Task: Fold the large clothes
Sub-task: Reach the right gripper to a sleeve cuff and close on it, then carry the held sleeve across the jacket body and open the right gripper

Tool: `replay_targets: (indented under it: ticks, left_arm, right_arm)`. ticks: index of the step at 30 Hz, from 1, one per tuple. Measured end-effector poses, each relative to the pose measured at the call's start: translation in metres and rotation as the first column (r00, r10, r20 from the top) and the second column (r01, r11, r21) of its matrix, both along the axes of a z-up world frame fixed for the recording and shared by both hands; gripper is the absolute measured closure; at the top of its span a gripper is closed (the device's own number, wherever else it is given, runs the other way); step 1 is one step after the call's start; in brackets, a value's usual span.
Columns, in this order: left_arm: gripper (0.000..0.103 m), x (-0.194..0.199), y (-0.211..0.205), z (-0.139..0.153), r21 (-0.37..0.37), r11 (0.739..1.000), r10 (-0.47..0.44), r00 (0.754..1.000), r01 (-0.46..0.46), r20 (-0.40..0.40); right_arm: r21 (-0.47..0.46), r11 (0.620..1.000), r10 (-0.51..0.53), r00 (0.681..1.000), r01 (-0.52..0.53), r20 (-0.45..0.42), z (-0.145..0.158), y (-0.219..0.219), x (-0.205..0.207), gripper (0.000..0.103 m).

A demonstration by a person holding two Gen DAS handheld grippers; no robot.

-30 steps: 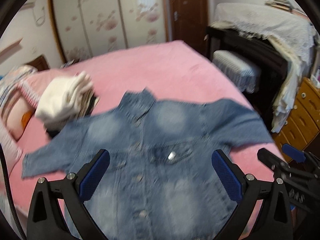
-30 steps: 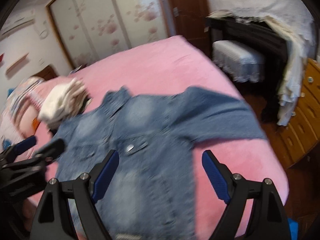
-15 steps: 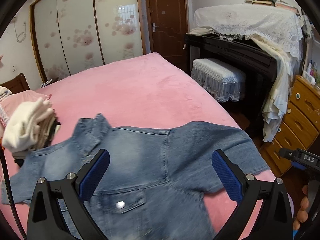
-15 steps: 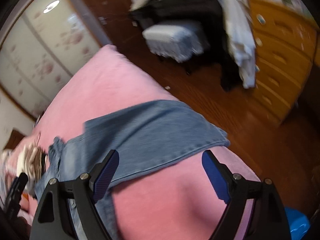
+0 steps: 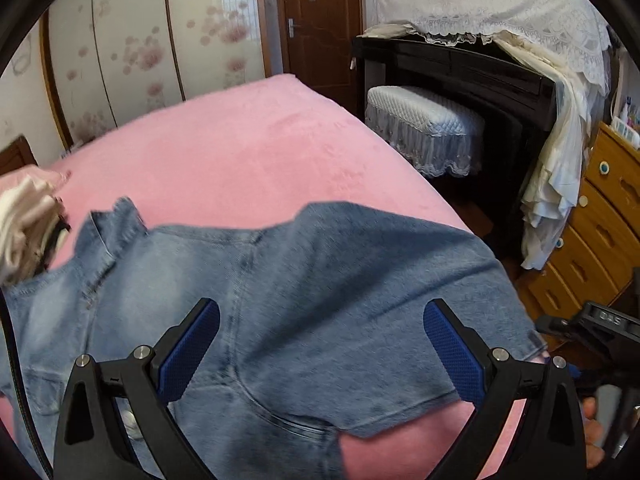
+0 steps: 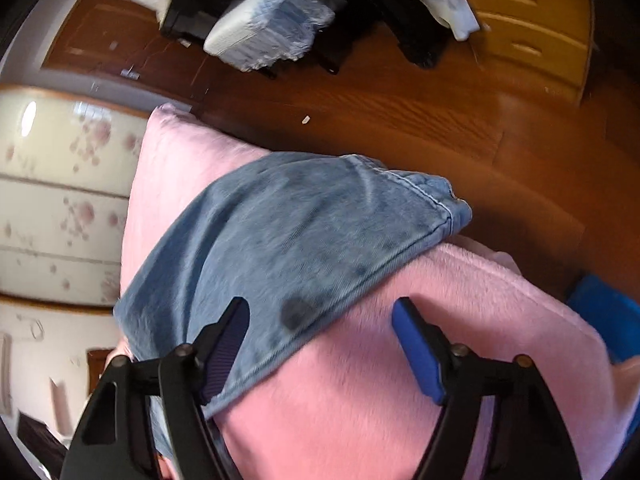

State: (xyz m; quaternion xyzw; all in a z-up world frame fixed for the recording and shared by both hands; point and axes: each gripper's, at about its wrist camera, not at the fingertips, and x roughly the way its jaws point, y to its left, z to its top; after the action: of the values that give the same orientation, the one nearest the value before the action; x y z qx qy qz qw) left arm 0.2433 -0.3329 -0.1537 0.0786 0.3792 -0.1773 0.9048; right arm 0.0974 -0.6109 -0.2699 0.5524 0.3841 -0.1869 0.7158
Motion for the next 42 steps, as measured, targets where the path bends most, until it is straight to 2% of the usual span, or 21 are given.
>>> replay_targets:
  ticks: [3,5,6,7,8,9,11,14,17,18,19,21,22,23,24,27,31,32,35,39,42]
  left_arm:
    - [0.002,-0.002,0.001,-0.003,-0.014,1.000,0.008,1.000,-0.008,-0.013]
    - [0.002,-0.004,0.003,-0.003,-0.008,1.000,0.016,1.000,-0.016,-0.018]
    - [0.002,-0.005,0.005,-0.002,-0.010,1.000,0.017,1.000,-0.018,-0.021]
    - [0.002,-0.006,0.008,0.000,-0.013,1.000,0.022,1.000,-0.022,-0.022]
    - [0.002,-0.007,0.011,0.002,-0.017,1.000,0.025,0.999,-0.025,-0.023]
    - [0.002,-0.008,0.016,0.006,-0.021,0.999,0.030,0.999,-0.031,-0.019]
    - [0.002,-0.010,0.028,0.016,-0.025,0.999,0.045,0.999,-0.045,-0.003]
    - [0.002,-0.014,0.054,0.035,-0.045,0.996,0.077,0.997,-0.075,0.027]
    - [0.002,-0.016,0.089,0.054,-0.059,0.992,0.110,0.993,-0.108,0.033]
    - [0.002,-0.016,0.102,0.060,-0.066,0.990,0.124,0.992,-0.122,0.030]
    - [0.002,-0.017,0.119,0.066,-0.080,0.986,0.146,0.989,-0.144,0.024]
    - [0.002,-0.016,0.155,0.075,-0.116,0.972,0.206,0.979,-0.204,0.005]
    - [0.002,-0.016,0.178,0.079,-0.137,0.960,0.245,0.969,-0.244,-0.009]
    - [0.002,-0.016,0.200,0.081,-0.152,0.948,0.282,0.959,-0.281,-0.020]
    - [0.002,-0.016,0.214,0.081,-0.154,0.939,0.308,0.951,-0.308,-0.028]
    - [0.002,-0.012,0.265,0.070,-0.135,0.913,0.376,0.923,-0.384,-0.084]
    - [0.002,-0.011,0.300,0.038,-0.098,0.907,0.393,0.908,-0.409,-0.148]
    - [0.002,-0.010,0.305,0.029,-0.100,0.909,0.385,0.907,-0.405,-0.172]
    - [0.002,-0.009,0.312,0.001,-0.105,0.918,0.347,0.903,-0.382,-0.254]
    - [0.002,-0.007,0.312,-0.022,-0.135,0.933,0.279,0.907,-0.334,-0.316]
    - [0.002,-0.006,0.304,-0.028,-0.176,0.941,0.219,0.919,-0.288,-0.329]
  right_arm:
    - [0.022,0.998,-0.052,0.998,0.052,0.032,-0.011,-0.011,0.004,0.029]
    - [0.039,0.995,-0.090,0.995,0.088,0.051,-0.020,-0.017,0.006,0.041]
    - [0.038,0.994,-0.102,0.994,0.100,0.040,-0.027,-0.021,0.010,0.056]
    - [0.028,0.994,-0.105,0.994,0.104,0.030,-0.028,-0.023,0.012,0.080]
    - [0.003,0.995,-0.104,0.994,0.104,0.026,-0.027,-0.023,0.015,0.093]
    - [-0.015,0.994,-0.104,0.994,0.104,0.030,-0.023,-0.023,0.015,0.096]
    - [-0.126,0.986,-0.104,0.993,0.111,0.064,0.003,-0.015,0.014,0.097]
    - [-0.355,0.932,-0.021,0.989,0.072,0.146,0.065,0.016,0.017,0.098]
    - [-0.575,0.818,0.162,0.964,-0.011,0.212,0.135,0.069,0.026,0.098]
    - [-0.657,0.752,0.267,0.938,-0.059,0.222,0.162,0.100,0.032,0.098]
    - [-0.701,0.707,0.335,0.917,-0.092,0.217,0.177,0.121,0.035,0.098]
    - [-0.800,0.574,0.505,0.845,-0.177,0.175,0.204,0.181,0.045,0.098]
    - [-0.834,0.507,0.576,0.805,-0.217,0.140,0.210,0.210,0.050,0.098]
    - [-0.852,0.463,0.617,0.779,-0.244,0.112,0.212,0.229,0.053,0.098]
    - [-0.876,0.381,0.685,0.727,-0.295,0.053,0.209,0.263,0.060,0.098]
    - [-0.879,0.224,0.776,0.623,-0.422,-0.102,0.179,0.331,0.079,0.098]
    - [-0.823,0.098,0.810,0.525,-0.560,-0.261,0.120,0.391,0.092,0.098]
    - [-0.802,0.051,0.804,0.501,-0.595,-0.321,0.102,0.404,0.096,0.098]
    - [-0.765,-0.041,0.768,0.469,-0.643,-0.436,0.071,0.430,0.090,0.094]
    - [-0.736,-0.076,0.757,0.441,-0.673,-0.482,0.057,0.445,0.080,0.088]
    - [-0.753,-0.098,0.738,0.461,-0.651,-0.494,0.062,0.450,0.070,0.068]
